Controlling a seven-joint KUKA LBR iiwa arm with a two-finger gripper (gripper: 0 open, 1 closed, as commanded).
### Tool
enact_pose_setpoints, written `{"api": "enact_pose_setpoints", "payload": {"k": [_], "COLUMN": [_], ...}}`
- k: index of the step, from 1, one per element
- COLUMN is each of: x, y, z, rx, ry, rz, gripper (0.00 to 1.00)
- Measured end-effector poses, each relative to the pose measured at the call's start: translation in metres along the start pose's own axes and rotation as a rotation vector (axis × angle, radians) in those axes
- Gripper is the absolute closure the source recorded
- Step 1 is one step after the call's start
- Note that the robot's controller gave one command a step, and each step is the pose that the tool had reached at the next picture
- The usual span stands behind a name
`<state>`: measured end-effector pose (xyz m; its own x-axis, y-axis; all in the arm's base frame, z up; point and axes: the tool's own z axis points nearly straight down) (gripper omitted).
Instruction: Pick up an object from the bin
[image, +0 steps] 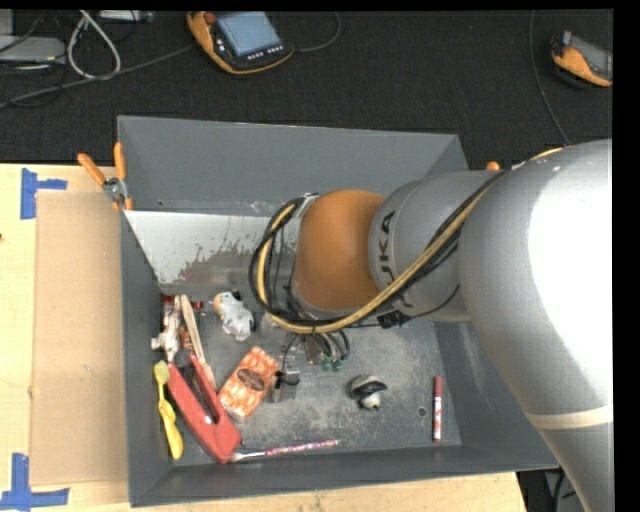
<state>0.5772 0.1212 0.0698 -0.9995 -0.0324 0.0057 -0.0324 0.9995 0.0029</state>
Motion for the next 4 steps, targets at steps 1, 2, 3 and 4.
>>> {"api": "enact_pose_setpoints", "payload": {"k": [1, 2, 3, 4], "x": [0.0, 0.012, 0.012, 0.02], "y": [0.017, 0.021, 0.021, 0.005], "z": [0.0, -0.002, -0.002, -0.015], "rx": [-0.001, -0.001, -0.001, -0.002], "ry": [0.0, -0.003, -0.003, 0.0], "rz": [-0.01, -0.019, -0.019, 0.034], "gripper": [0.0, 1.0, 1.0, 1.0]}}
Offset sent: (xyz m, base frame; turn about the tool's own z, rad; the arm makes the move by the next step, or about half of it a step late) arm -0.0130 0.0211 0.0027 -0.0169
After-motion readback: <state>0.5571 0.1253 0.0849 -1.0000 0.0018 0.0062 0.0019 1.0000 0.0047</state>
